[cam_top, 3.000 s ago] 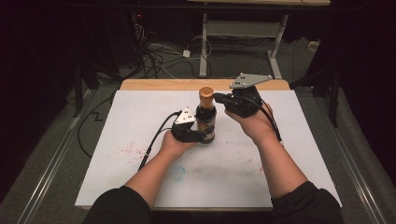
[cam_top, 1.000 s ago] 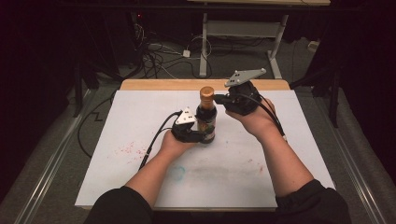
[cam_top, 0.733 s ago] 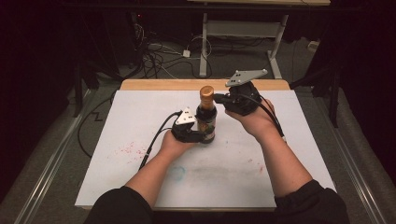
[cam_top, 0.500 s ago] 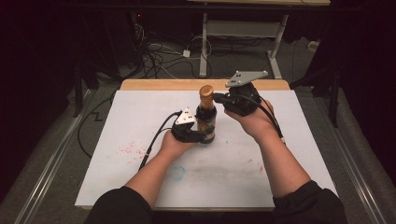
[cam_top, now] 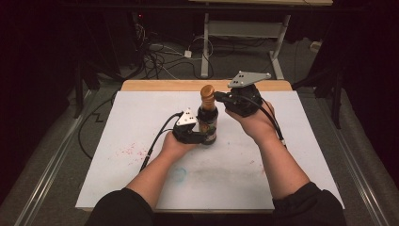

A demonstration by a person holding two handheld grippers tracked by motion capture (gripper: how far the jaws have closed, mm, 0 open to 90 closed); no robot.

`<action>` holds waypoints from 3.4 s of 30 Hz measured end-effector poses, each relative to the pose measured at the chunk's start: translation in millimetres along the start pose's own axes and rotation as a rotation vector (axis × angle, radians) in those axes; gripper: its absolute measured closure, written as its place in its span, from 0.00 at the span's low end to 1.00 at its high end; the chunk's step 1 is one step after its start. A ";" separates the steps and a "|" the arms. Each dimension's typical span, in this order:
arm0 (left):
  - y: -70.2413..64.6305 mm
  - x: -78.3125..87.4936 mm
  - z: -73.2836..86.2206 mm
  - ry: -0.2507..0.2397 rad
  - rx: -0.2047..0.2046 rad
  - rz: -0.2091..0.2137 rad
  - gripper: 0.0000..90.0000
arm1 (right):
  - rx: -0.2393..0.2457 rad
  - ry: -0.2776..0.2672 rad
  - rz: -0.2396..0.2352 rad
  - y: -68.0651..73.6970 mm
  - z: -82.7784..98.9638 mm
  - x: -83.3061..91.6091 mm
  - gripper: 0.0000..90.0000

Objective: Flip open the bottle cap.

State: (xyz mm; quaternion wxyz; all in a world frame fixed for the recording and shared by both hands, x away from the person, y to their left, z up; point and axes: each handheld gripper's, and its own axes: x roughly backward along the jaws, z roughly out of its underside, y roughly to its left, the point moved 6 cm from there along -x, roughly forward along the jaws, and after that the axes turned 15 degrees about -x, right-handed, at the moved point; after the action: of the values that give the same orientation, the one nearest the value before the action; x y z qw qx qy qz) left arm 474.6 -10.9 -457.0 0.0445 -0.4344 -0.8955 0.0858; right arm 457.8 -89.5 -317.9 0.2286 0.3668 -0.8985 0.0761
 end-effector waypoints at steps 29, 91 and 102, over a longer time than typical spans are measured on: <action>-1.6 -0.1 0.3 -0.005 -0.003 -0.002 0.33 | 0.004 -0.068 0.004 4.4 -13.0 -0.1 1.00; -1.1 -0.1 -0.8 0.019 0.012 -0.044 0.30 | -0.231 0.029 0.055 -41.7 142.5 -11.4 0.40; 12.6 13.5 20.3 0.086 0.093 -0.060 0.19 | -0.288 0.092 0.085 -51.5 188.2 -15.8 0.05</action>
State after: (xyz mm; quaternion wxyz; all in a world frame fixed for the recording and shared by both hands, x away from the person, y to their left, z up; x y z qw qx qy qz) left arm 472.9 5.0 -479.3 0.1056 -0.4079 -0.9005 0.1072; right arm 436.7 -173.9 -493.2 0.3165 0.2879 -0.9034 -0.0271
